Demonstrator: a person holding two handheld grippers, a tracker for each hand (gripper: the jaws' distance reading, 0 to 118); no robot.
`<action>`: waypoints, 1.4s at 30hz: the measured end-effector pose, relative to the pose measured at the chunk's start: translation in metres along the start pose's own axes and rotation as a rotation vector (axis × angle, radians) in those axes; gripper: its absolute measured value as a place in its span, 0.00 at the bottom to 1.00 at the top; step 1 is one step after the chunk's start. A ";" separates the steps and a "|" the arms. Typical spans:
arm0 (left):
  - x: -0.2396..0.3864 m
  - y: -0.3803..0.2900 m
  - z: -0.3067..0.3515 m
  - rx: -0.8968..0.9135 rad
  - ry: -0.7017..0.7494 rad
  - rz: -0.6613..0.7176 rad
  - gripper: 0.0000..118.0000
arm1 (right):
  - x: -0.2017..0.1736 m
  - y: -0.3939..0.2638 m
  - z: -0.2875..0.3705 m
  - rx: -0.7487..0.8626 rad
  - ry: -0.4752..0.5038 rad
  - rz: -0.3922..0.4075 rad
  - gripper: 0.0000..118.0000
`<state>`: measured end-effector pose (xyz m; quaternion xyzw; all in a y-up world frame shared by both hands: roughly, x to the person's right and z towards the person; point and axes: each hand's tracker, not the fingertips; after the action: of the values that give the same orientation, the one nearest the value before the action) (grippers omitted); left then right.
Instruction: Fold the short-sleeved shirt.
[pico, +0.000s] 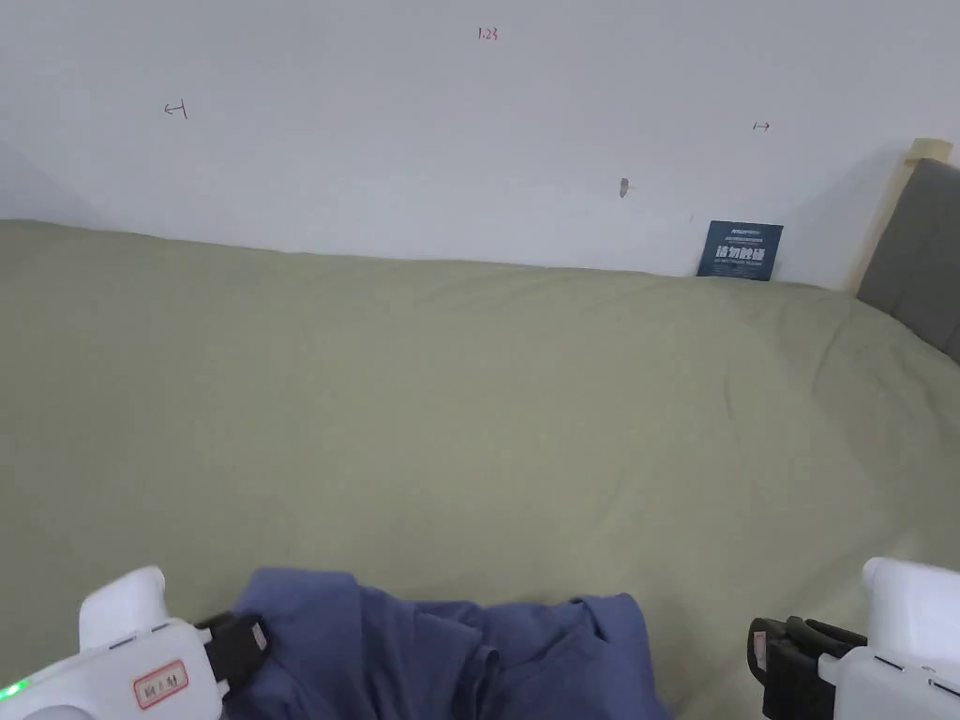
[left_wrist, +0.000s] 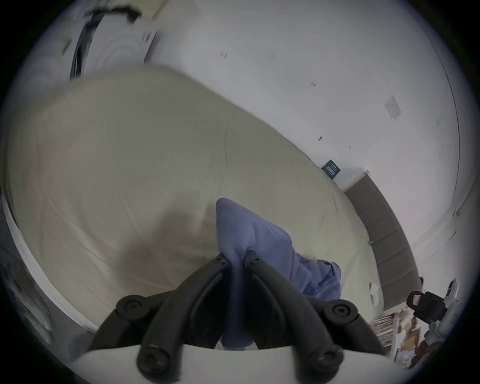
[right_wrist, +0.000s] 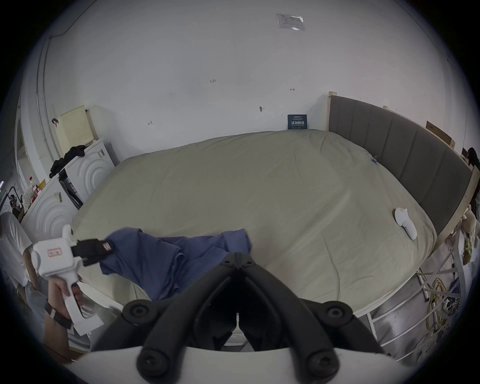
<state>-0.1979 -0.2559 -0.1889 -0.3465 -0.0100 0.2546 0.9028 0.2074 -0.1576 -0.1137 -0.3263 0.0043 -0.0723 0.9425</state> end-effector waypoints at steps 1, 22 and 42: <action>0.006 0.006 0.005 0.002 -0.009 -0.004 0.07 | -0.002 0.000 -0.001 0.001 0.008 0.000 0.01; 0.266 -0.129 -0.076 -0.172 -0.186 -0.576 0.12 | 0.060 -0.007 0.039 0.045 -0.072 -0.092 0.01; 0.186 -0.044 -0.088 -0.242 -0.440 -0.225 0.00 | 0.065 -0.011 0.036 0.050 -0.042 -0.115 0.02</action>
<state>0.0012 -0.2516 -0.2573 -0.3849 -0.2748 0.2190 0.8535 0.2720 -0.1528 -0.0762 -0.3038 -0.0362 -0.1193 0.9446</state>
